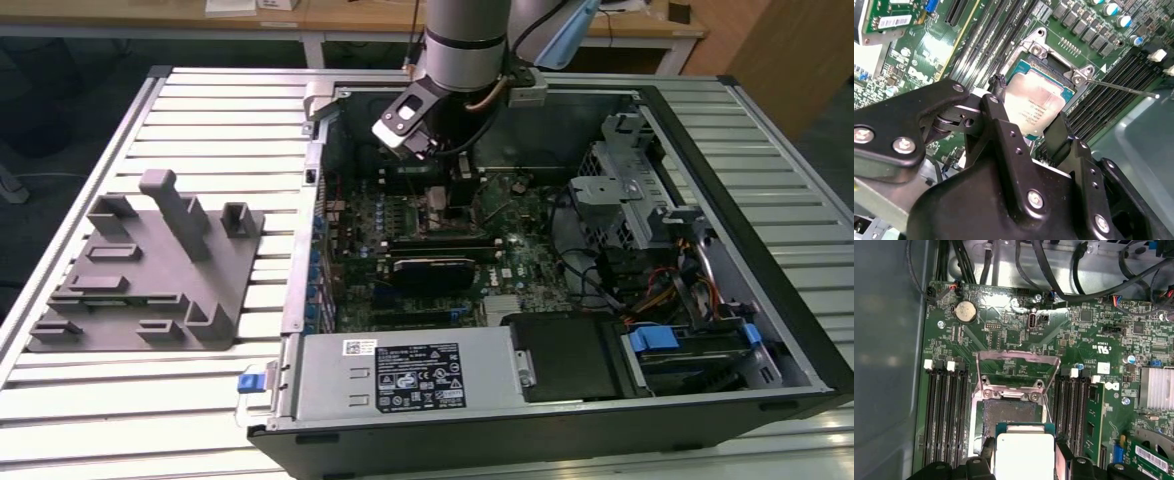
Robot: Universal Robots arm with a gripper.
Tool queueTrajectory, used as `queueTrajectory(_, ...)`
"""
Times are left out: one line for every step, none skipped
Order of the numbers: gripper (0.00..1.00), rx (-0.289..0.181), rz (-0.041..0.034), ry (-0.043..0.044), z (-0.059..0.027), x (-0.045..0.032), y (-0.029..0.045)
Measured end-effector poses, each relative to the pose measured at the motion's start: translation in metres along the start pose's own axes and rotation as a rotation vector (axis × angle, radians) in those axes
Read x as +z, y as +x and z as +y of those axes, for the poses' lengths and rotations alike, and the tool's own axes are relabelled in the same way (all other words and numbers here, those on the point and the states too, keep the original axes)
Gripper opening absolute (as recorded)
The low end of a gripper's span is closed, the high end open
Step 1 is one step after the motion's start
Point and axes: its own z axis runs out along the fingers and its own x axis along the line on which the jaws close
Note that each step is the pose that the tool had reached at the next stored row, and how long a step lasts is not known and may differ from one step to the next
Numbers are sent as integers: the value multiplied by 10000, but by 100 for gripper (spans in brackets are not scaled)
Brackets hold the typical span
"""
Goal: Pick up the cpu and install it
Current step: 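Place the cpu into insertion slot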
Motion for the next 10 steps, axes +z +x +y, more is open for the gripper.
queueTrajectory(55, 1, 10, -29, 0, 8, 1)
queueTrajectory(55, 1, 18, -42, 0, 15, 1)
queueTrajectory(55, 0, 26, -54, 0, 28, 1)
queueTrajectory(55, -4, 30, -60, -1, 40, 2)
queueTrajectory(55, -14, 32, -65, -1, 52, 3)
queueTrajectory(55, -29, 35, -70, -1, 61, 3)
queueTrajectory(55, -46, 39, -72, -1, 66, 4)
queueTrajectory(55, -50, 40, -71, -1, 66, 4)
queueTrajectory(55, -51, 41, -71, -1, 66, 4)
queueTrajectory(55, -51, 42, -71, -1, 66, 4)
